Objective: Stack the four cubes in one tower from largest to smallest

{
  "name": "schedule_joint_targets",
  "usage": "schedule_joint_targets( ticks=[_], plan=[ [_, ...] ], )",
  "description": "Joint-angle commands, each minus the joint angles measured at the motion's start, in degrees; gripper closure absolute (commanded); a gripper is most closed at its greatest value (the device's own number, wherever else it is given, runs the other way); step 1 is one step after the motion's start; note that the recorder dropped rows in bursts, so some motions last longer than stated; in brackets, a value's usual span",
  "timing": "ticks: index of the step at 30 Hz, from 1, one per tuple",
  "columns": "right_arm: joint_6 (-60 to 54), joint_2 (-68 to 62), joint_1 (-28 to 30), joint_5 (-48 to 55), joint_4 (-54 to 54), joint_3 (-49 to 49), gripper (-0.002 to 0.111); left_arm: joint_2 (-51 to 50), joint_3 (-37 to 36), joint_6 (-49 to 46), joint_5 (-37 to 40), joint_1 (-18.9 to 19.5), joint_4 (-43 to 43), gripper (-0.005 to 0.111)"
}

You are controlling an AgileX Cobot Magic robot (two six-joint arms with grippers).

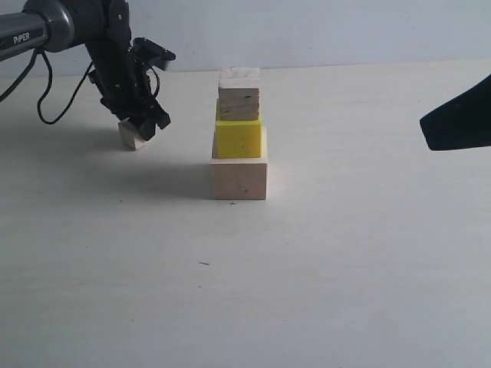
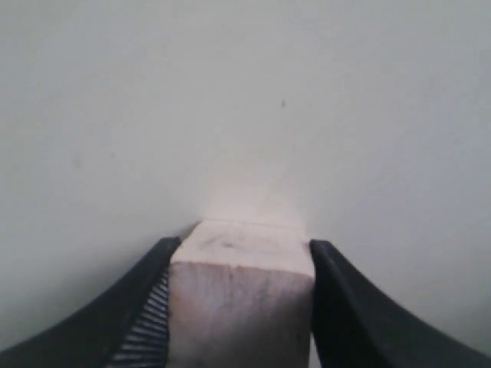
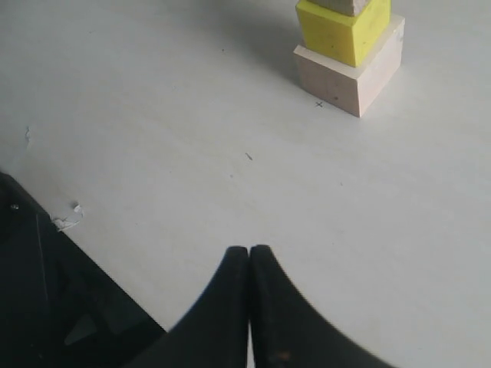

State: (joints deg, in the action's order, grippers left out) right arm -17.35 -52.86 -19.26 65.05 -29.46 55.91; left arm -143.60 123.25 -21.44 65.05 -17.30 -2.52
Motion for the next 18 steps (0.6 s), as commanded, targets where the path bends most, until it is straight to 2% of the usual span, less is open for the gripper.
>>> schedule_joint_targets(
  ticks=[1, 7, 11, 18],
  plan=[
    [-0.67, -0.13, -0.07, -0.46, 0.03, -0.15, 0.108, 2.02, 0.16, 5.12, 4.91, 0.20, -0.84, 0.107],
    [-1.24, -0.02, -0.07, -0.46, 0.15, -0.15, 0.108, 7.52, -4.66, 8.28, 4.91, 0.20, 3.31, 0.107],
    [-1.75, 0.63, -0.07, -0.22, 0.15, -0.15, 0.108, 14.25, -15.73, 10.19, 4.12, 0.20, 5.88, 0.107],
    [-1.75, 0.89, -0.07, -0.24, 0.15, -0.15, 0.108, 25.12, -38.89, 13.25, -7.02, 0.20, 6.29, 0.107]
  ],
)
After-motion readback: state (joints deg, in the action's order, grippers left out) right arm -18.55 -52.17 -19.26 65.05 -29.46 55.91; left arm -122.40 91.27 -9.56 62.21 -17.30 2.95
